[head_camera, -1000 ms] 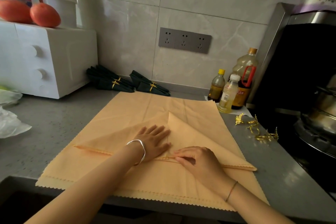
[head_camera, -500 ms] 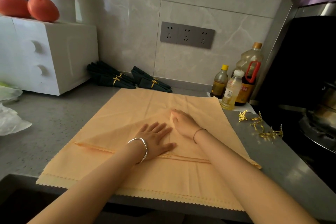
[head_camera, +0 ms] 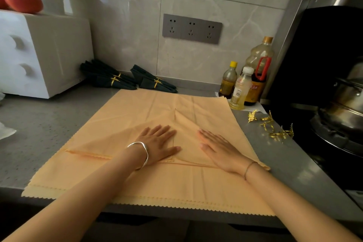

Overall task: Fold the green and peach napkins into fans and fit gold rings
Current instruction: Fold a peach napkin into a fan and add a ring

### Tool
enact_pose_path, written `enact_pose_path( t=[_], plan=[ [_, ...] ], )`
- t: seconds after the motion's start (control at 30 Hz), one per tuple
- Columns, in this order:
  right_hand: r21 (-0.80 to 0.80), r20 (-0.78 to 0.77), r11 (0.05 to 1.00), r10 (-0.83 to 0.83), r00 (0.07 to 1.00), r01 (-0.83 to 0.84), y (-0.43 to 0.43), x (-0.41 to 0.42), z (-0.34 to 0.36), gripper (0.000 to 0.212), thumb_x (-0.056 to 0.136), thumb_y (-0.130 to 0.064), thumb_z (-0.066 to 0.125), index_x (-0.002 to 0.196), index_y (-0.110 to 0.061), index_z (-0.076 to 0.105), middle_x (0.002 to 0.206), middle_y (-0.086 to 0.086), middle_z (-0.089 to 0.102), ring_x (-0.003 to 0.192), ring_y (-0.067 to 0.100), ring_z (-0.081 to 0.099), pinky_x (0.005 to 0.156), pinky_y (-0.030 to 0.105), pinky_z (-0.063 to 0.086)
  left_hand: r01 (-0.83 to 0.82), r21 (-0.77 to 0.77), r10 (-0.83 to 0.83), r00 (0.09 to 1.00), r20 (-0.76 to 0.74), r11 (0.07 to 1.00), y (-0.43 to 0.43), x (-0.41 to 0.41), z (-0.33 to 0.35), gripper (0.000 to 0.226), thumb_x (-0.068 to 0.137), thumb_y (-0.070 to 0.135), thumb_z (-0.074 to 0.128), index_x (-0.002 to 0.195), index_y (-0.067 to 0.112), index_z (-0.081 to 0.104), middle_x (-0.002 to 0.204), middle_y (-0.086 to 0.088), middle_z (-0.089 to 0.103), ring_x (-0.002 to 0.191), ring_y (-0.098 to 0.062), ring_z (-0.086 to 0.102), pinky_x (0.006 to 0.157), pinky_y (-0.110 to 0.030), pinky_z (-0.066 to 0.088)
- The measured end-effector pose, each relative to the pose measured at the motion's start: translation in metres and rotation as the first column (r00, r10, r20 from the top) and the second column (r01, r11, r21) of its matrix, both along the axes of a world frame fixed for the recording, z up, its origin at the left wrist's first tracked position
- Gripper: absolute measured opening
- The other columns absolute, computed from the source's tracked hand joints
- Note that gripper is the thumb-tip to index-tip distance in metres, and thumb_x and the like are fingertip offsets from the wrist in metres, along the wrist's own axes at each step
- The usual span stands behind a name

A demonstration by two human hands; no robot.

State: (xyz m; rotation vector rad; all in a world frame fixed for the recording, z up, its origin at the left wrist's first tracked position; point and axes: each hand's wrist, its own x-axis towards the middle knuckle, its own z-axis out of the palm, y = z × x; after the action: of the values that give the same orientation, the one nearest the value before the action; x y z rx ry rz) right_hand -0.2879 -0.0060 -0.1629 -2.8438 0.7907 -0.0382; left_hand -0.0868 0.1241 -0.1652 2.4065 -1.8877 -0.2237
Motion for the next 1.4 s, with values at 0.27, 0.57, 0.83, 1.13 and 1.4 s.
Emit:
enact_pose_path(
  t=[0.27,0.57,0.83,1.13,1.4],
  plan=[
    [0.043,-0.072,0.998,-0.037,0.997,0.040,0.016,-0.089,0.007,0.051,0.098,-0.048,0.008,0.142,-0.037,-0.015,0.148,-0.025,-0.023,0.132,-0.013,-0.021,0.109,0.012,-0.010,-0.001,0.028,0.001,1.000,0.000,1.000,0.000,0.000,0.002,0.082,0.081,0.080,0.016,0.150,0.038,0.004,0.159,0.012,-0.003,0.146,-0.012,-0.004,0.118,-0.038,-0.003],
    [0.025,-0.052,0.993,-0.111,0.992,0.113,0.016,-0.117,0.011,0.082,0.070,-0.078,-0.009,0.142,-0.040,-0.011,0.149,-0.024,-0.019,0.136,-0.007,-0.019,0.109,0.016,-0.014,0.014,0.002,-0.014,1.000,-0.019,1.000,0.005,-0.006,0.008,0.065,0.094,0.063,0.024,0.150,0.037,0.007,0.159,0.010,0.002,0.147,-0.014,0.000,0.118,-0.037,-0.001],
    [-0.011,0.072,1.000,0.003,0.997,-0.002,0.044,-0.076,0.025,0.047,0.095,-0.048,0.043,0.139,-0.035,0.040,0.145,-0.024,0.033,0.130,-0.010,0.026,0.106,0.009,0.012,0.193,-0.067,-0.198,0.977,-0.075,0.979,0.057,-0.026,0.010,0.091,0.070,0.080,-0.005,0.150,0.039,0.009,0.157,0.015,0.010,0.145,-0.008,0.005,0.117,-0.029,0.002],
    [-0.095,0.059,0.995,0.022,0.998,-0.016,0.042,-0.067,0.033,0.043,0.092,-0.021,0.047,0.132,-0.039,0.050,0.136,-0.026,0.044,0.123,-0.008,0.039,0.102,0.007,0.023,0.313,-0.119,-0.320,0.946,-0.045,0.942,0.083,-0.026,0.008,0.084,0.077,0.077,0.002,0.148,0.036,0.019,0.156,0.019,0.012,0.144,-0.001,0.005,0.117,-0.021,0.002],
    [-0.085,0.102,0.992,-0.084,0.991,0.092,0.001,-0.082,0.067,0.020,0.086,-0.021,0.061,0.088,-0.040,0.062,0.097,-0.020,0.061,0.093,0.001,0.056,0.091,0.030,0.047,0.322,-0.090,-0.324,0.946,-0.015,0.943,0.084,-0.024,0.006,0.094,0.074,0.079,-0.003,0.152,0.029,0.006,0.158,0.016,0.003,0.144,0.001,-0.003,0.117,-0.020,-0.004]
  ],
)
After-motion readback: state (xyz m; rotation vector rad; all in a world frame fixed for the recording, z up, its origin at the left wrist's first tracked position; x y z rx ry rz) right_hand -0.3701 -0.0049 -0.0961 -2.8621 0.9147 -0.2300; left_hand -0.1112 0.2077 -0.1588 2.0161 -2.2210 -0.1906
